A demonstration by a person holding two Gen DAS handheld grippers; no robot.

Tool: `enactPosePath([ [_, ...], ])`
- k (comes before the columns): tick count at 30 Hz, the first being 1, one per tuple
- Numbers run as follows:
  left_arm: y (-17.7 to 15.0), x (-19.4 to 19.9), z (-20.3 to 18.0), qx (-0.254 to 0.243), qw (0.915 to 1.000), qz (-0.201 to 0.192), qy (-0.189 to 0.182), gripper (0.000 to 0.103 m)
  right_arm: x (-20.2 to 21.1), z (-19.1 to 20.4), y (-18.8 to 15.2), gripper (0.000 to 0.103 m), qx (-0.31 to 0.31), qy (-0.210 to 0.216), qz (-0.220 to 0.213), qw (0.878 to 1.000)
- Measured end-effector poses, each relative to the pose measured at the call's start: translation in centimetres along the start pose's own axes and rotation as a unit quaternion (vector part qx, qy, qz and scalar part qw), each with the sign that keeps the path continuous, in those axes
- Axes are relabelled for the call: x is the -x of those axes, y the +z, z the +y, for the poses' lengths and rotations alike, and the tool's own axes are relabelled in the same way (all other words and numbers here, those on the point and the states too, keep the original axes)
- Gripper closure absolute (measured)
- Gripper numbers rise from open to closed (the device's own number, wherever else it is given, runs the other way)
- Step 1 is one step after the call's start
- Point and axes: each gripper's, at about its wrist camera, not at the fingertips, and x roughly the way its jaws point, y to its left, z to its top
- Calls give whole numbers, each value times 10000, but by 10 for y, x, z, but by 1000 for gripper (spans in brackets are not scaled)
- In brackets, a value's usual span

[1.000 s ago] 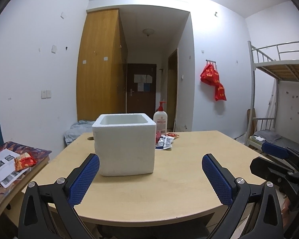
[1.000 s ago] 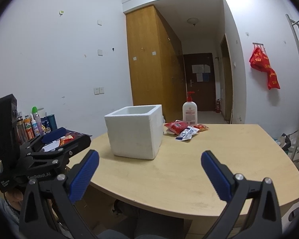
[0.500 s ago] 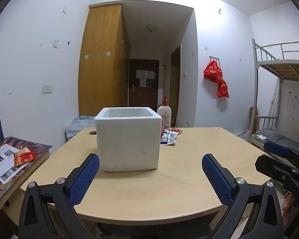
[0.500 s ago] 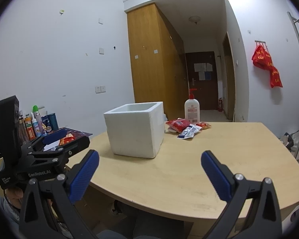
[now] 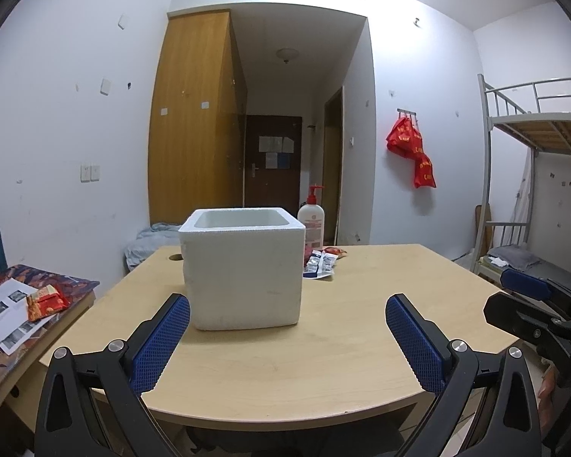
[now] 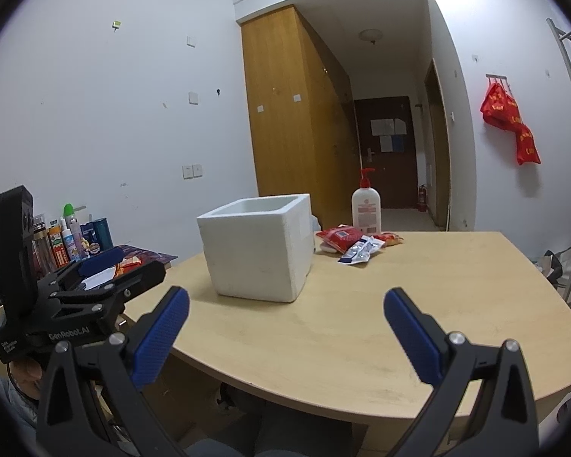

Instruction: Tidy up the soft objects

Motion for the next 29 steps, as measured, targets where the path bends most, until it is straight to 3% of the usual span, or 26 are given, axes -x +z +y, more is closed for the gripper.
enactPosePath([
  [29, 1, 0, 1, 17, 10000, 4, 44, 0, -3, 2, 0, 0, 4, 28, 43, 10000],
])
